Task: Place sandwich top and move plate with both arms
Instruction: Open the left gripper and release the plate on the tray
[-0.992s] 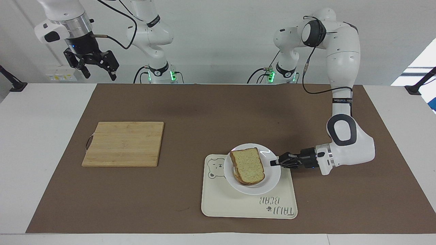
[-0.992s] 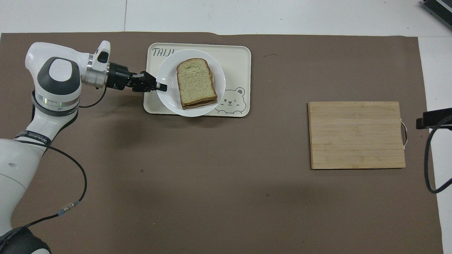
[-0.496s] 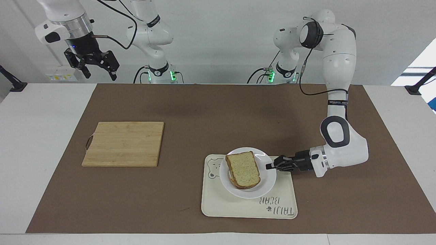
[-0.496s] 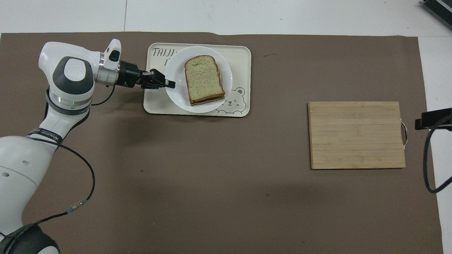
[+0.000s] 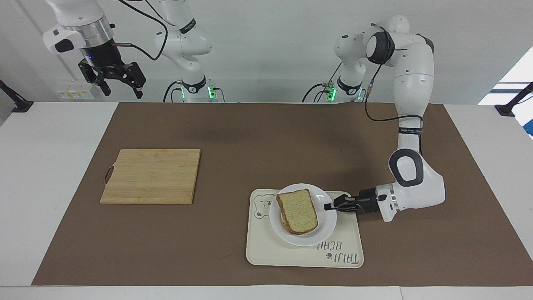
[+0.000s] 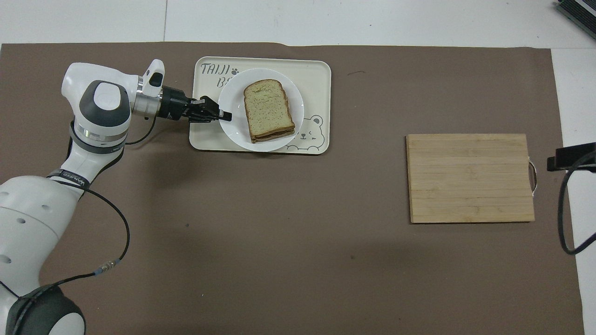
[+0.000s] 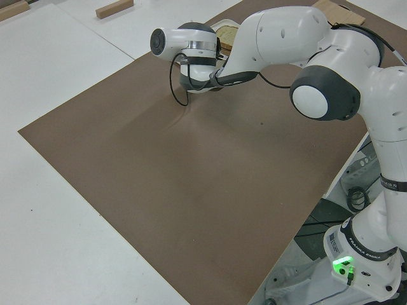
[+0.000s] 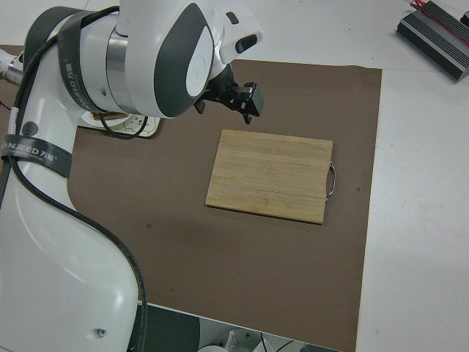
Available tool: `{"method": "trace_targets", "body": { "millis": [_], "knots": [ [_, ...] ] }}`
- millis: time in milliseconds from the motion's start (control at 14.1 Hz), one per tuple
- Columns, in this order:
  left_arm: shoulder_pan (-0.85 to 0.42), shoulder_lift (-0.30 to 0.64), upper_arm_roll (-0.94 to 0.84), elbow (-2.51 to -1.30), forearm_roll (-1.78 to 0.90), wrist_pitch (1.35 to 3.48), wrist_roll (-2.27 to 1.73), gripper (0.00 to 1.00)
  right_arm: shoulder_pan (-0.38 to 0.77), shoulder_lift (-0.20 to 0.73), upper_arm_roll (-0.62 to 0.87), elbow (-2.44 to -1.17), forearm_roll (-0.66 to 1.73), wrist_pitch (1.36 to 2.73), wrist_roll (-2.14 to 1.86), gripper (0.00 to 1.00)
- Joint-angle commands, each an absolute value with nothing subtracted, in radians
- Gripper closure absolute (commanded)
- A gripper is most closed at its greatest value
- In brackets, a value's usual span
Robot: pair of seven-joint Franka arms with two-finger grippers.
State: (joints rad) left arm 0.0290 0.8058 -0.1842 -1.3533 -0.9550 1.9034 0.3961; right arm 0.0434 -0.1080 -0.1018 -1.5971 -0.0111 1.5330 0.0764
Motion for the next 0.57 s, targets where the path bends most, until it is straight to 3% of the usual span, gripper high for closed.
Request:
{"method": "trace_targets", "body": {
  "millis": [0, 496],
  "knots": [
    [0.034, 0.847, -0.189, -1.275, -0.957, 1.862, 0.385, 1.00, 0.038, -0.115, -0.103, -1.598, -0.002, 1.523, 0.057, 0.00],
    [0.035, 0.845, -0.186, -1.296, -0.957, 1.867, 0.388, 1.00, 0.040, -0.114, -0.103, -1.598, -0.003, 1.523, 0.055, 0.00]
  ]
}}
